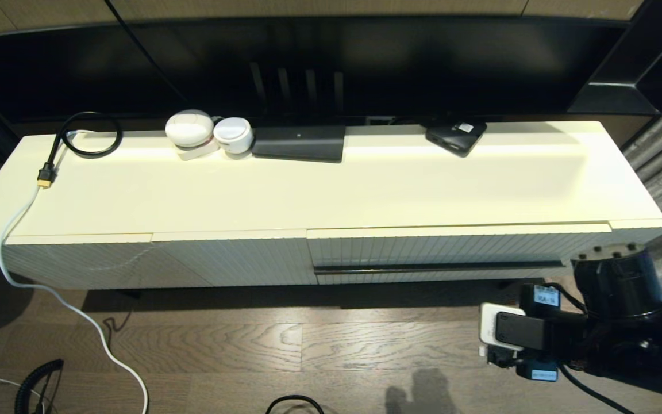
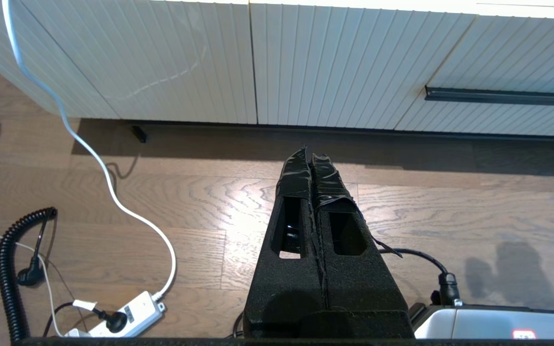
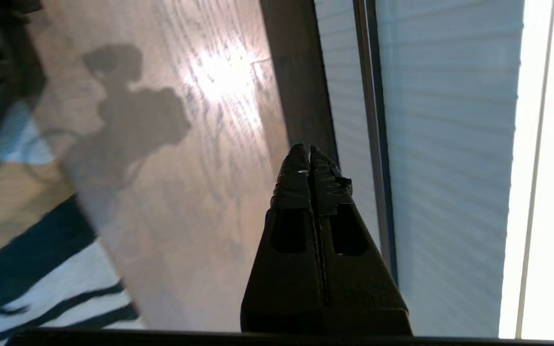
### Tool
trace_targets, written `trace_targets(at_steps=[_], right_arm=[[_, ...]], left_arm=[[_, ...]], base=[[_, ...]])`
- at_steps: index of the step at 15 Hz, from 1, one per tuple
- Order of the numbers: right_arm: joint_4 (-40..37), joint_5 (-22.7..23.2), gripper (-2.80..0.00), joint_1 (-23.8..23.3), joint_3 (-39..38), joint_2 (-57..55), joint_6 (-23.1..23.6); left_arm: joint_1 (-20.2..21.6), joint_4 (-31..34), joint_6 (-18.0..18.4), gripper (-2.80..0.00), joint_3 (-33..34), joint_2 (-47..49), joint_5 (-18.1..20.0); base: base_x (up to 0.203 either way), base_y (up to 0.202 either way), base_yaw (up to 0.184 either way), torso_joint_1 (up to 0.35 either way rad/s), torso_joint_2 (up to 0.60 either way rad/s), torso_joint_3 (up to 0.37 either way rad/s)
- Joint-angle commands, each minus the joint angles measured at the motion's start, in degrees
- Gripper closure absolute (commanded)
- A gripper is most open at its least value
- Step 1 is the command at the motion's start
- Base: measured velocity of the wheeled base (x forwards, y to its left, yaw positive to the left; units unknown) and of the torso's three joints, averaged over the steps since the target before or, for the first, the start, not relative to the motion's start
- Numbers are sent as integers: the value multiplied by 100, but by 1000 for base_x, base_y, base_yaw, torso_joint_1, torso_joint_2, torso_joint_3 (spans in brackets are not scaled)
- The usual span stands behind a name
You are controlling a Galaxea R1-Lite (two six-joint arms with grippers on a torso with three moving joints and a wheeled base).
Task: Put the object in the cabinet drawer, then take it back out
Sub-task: Open the drawer
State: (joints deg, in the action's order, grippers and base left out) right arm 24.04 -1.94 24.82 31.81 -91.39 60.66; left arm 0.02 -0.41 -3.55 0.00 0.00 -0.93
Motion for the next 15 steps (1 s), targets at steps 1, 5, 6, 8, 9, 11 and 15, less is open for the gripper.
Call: trace_targets(at_steps=[1, 5, 6, 8, 9, 11, 15], right_arm=[[396, 12, 0, 42, -11, -881, 100], [748, 65, -280, 84, 258, -1455, 213], [751, 88, -280, 77, 265, -1504, 312], [754, 134, -280, 58, 267, -1583, 358], [765, 148, -280, 50, 282, -1645, 386], [768, 204, -280, -10, 355, -1788, 526], [1211, 315, -280, -122, 437, -2176, 831]], left_arm=[[-2, -2, -6, 0, 0, 0, -3], [0, -2, -6, 0, 0, 0, -3], [7, -6, -6, 0, 0, 0, -3], [0, -2, -6, 0, 0, 0, -3], [6, -8, -6, 0, 0, 0, -3], [7, -2, -6, 0, 0, 0, -3], [7, -2, -6, 0, 0, 0, -3]], base=[[0, 0, 0, 0, 0, 0], [0, 0, 0, 0, 0, 0], [0, 0, 0, 0, 0, 0], [0, 0, 0, 0, 0, 0], [0, 0, 0, 0, 0, 0], [0, 0, 0, 0, 0, 0], [0, 0, 0, 0, 0, 0]])
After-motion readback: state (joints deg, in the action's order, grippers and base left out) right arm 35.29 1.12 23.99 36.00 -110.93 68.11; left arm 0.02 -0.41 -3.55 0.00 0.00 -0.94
